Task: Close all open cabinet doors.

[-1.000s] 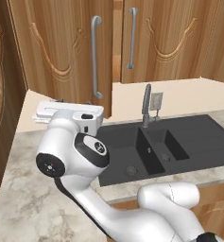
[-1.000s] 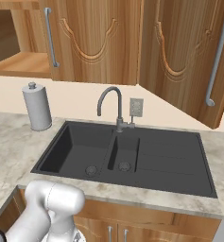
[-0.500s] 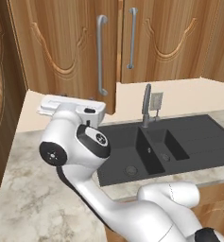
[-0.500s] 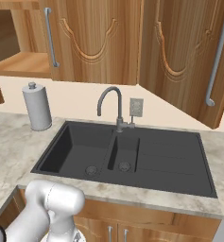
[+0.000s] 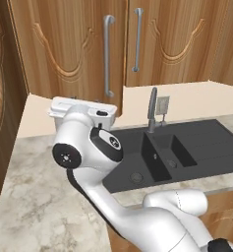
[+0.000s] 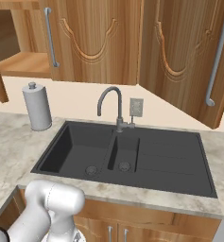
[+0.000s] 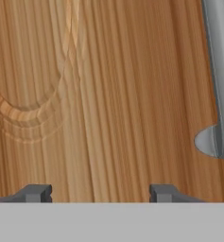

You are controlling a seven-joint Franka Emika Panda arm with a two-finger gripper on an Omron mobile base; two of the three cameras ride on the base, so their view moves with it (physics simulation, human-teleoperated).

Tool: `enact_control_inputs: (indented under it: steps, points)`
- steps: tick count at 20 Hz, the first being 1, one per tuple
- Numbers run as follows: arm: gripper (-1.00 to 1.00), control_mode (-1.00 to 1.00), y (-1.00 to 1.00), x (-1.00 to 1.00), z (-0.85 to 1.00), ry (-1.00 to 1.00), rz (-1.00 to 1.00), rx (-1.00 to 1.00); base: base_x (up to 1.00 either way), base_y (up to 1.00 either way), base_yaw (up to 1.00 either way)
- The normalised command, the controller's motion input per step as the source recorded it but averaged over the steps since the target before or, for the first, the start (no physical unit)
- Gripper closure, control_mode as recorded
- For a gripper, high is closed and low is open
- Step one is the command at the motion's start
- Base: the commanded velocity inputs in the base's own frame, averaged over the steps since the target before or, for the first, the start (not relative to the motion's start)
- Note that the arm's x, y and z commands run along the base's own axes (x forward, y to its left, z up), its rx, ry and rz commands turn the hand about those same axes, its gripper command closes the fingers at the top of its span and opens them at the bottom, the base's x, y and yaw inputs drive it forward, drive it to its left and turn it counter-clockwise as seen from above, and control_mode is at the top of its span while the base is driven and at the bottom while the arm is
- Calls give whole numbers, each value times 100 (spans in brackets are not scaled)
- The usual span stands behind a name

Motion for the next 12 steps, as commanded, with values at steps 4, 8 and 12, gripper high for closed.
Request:
enact_control_inputs:
  steps: [4, 8, 12]
  points:
    - [-100, -100, -34, 32, -1, 0, 4, 0, 0, 0, 0]
    - [-100, -100, -28, 43, 0, 0, 2, 0, 0, 0, 0]
    - [-100, -100, -25, 52, 0, 0, 2, 0, 0, 0, 0]
